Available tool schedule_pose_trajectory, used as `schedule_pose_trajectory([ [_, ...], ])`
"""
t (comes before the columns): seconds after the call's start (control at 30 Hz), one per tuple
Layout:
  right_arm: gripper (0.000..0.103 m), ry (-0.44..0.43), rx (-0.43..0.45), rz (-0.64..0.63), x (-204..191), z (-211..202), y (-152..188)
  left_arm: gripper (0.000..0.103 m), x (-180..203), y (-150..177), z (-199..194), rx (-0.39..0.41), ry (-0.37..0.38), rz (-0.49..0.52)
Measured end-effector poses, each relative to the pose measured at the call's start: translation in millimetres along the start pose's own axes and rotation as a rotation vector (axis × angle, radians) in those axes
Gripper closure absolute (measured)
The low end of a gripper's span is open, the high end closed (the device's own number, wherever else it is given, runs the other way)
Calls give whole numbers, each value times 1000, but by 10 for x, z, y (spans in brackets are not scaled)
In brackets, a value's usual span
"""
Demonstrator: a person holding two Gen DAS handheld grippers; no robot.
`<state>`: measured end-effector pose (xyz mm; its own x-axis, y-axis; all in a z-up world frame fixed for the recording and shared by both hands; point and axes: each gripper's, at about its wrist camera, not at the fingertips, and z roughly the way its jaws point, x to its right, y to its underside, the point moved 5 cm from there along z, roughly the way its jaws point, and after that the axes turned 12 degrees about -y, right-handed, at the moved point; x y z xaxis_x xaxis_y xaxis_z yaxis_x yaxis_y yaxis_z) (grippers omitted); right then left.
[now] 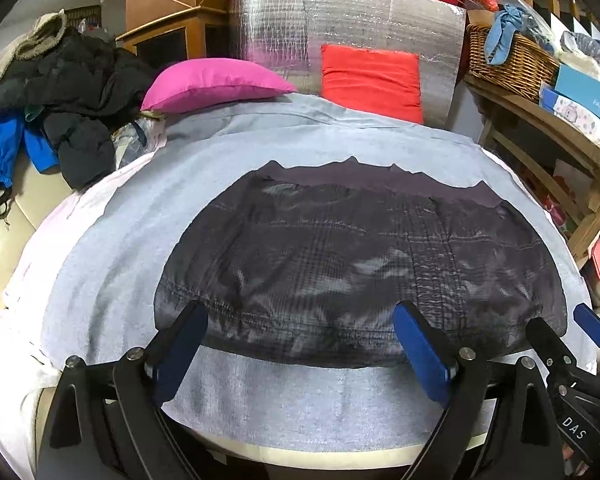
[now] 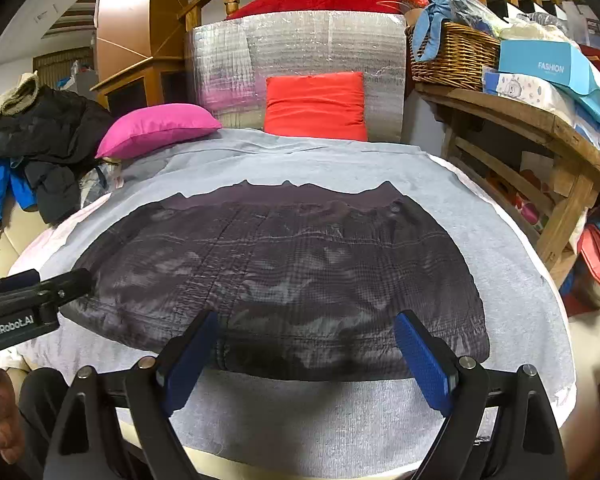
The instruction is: Fold large clothes
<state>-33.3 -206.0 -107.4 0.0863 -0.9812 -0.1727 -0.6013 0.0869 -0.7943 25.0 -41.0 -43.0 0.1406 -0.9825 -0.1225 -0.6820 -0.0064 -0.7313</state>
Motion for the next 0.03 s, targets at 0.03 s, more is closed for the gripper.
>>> schedule_pose_trajectory([
  [0.03, 11, 1, -3, 1, 2, 11, 4, 9, 3, -1, 5, -3, 2, 1],
])
